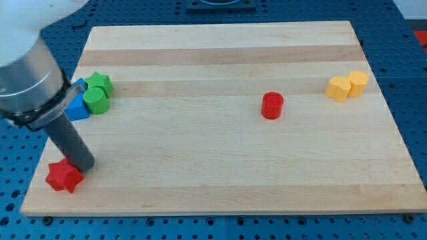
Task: Point your arm at the red circle
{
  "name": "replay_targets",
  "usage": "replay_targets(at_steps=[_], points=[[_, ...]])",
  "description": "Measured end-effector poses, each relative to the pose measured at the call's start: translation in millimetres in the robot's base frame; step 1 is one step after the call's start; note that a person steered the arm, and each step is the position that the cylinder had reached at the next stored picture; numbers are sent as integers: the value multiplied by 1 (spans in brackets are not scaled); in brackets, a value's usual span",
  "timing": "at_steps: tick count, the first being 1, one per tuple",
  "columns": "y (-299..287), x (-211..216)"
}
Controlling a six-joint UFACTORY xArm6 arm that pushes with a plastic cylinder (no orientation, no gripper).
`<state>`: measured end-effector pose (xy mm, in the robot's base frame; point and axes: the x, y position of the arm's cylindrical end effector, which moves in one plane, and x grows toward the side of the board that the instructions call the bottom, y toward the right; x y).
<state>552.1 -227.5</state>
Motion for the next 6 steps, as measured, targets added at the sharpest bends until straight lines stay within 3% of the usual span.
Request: replay_targets(at_steps=[1, 4, 5, 6], points=[[36, -2], [349, -49], [415, -84], [418, -109]])
